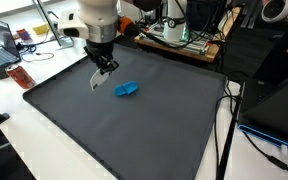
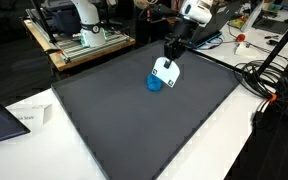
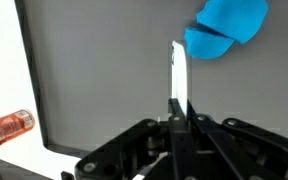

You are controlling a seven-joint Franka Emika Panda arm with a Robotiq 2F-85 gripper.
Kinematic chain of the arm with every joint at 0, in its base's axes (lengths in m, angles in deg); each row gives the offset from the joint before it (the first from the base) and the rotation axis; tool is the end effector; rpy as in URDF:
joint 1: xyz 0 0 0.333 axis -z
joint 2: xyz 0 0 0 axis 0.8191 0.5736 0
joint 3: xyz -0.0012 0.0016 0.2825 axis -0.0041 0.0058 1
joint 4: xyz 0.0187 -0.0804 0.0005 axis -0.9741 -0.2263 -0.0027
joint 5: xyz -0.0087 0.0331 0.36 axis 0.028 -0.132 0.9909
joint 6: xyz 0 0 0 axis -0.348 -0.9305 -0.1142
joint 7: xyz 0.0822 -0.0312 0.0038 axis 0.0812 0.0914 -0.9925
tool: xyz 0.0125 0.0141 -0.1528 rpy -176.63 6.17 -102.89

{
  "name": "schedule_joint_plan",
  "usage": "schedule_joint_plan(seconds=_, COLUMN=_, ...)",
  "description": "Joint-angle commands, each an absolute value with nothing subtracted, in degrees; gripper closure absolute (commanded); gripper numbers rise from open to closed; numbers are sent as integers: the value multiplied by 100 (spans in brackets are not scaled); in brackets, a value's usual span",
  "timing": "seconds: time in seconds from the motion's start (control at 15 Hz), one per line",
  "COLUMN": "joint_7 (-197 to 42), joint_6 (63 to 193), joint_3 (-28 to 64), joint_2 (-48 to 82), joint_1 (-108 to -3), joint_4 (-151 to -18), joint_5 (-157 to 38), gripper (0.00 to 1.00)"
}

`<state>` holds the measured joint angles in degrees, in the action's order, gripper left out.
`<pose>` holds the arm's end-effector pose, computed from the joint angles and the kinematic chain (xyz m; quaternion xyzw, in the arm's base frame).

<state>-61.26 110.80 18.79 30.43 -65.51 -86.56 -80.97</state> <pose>0.6219 0.0428 0.2482 0.9790 -0.0061 -0.0124 0.2033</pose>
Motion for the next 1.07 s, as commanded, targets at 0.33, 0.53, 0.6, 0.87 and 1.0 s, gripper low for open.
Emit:
schedule_joint_plan(seconds=0.33, joint_7=-5834, joint_6=10836, joint_3=1726, joint_2=3140, joint_1=-6680, joint_4=-8549, joint_5=-8390, gripper=96)
schedule_joint_plan(seconds=0.53, joint_7=-5840, joint_6=10839, joint_3=1727, joint_2=3140, joint_1=-6686, joint_4=-8548, joint_5=-8400, gripper=99)
schedule_joint_plan(seconds=0.6, joint_7=-5685, joint_6=10710, joint_3=1716, joint_2=3168, joint_1=-6713, joint_4=-8495, joint_5=-8332, gripper=99)
schedule_joint_plan(seconds=0.87, joint_7=-4640, joint_6=9751, joint_3=1525, joint_2=3355, joint_1=-6991, joint_4=-8223, joint_5=-8537, gripper=99)
schedule_joint_plan(seconds=1.0, joint_7=-4232, joint_6=9275, joint_3=1514, joint_2=3440, joint_1=-7051, joint_4=-8095, joint_5=-8518, gripper=99)
